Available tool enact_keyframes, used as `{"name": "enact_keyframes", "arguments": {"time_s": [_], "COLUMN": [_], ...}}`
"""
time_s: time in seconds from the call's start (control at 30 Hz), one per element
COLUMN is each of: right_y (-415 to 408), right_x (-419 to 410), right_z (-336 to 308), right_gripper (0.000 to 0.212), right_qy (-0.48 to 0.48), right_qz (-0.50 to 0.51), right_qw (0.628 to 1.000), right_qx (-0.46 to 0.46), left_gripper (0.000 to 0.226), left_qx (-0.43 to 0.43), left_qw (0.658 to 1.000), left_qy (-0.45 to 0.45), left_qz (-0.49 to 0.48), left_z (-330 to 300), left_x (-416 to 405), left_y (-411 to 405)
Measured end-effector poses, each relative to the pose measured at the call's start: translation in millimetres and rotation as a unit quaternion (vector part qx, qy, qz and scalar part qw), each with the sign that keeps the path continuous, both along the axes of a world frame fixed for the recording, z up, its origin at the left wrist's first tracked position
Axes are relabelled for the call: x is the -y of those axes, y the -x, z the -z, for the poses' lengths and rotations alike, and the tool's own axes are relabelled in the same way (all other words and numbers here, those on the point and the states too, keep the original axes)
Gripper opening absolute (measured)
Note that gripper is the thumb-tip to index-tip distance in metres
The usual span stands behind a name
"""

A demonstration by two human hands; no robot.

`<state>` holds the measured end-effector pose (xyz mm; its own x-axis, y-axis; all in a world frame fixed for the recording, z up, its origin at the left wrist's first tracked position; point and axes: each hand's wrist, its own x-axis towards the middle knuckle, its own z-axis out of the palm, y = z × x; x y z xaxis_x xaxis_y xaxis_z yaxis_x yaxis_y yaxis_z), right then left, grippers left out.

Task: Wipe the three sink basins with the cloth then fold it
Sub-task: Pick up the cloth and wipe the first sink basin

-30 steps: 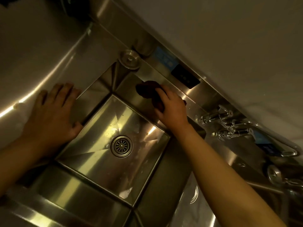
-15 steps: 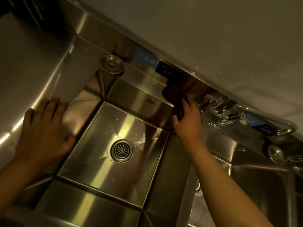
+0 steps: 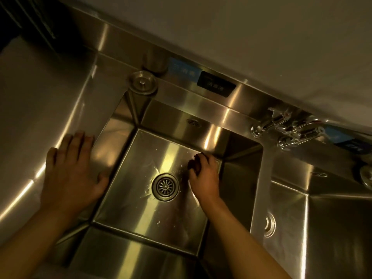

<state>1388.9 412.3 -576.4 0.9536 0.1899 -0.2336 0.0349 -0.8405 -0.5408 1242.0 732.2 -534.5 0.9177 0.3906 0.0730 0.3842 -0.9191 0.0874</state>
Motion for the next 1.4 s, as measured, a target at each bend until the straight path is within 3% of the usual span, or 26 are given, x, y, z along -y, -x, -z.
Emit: {"name": "enact_keyframes", "arguments": {"time_s": [0.23,0.47,0.6,0.8,1.03,1.2,1.27,1.4], "right_y": [-34.1,-49.8,-32.4,-0.3,96.3,166.5,176.3,149.6], "right_x": [-15.9,-35.1,-63.1,-140.8,-172.6,-126.0,-111.4,-111.6], "right_z": [49.2,111.3,134.0,146.7,157.2,164.3,165.9,166.8], "right_gripper": [0.061,0.065,0.069,0.075,0.082,0.086,0.083,0.068], "right_qy": [-0.013,0.036,0.067,0.029,-0.031,0.001,0.006,0.006], "right_qz": [0.024,0.016,0.022,-0.143,-0.341,-0.527,-0.573,-0.602], "right_qw": [0.998,0.994,0.996,0.988,0.936,0.845,0.813,0.794], "right_qx": [-0.056,-0.099,-0.058,-0.046,-0.08,-0.086,-0.101,-0.084], "left_gripper": [0.105,0.107,0.109,0.11,0.107,0.107,0.107,0.106], "left_qx": [-0.023,-0.049,-0.055,-0.054,-0.048,-0.051,-0.055,-0.057], "left_qw": [1.0,0.998,0.998,0.998,0.998,0.997,0.997,0.997], "left_qy": [0.017,0.029,0.031,0.038,0.044,0.041,0.04,0.036], "left_qz": [-0.008,-0.02,-0.018,-0.018,-0.021,-0.027,-0.028,-0.026], "left_z": [-7.9,-12.5,-12.5,-15.6,-17.8,-20.6,-22.0,-24.3], "left_x": [2.7,3.6,1.9,3.6,9.1,9.3,9.6,11.8], "left_y": [1.2,2.6,2.5,1.8,1.4,0.6,0.1,-0.4]}}
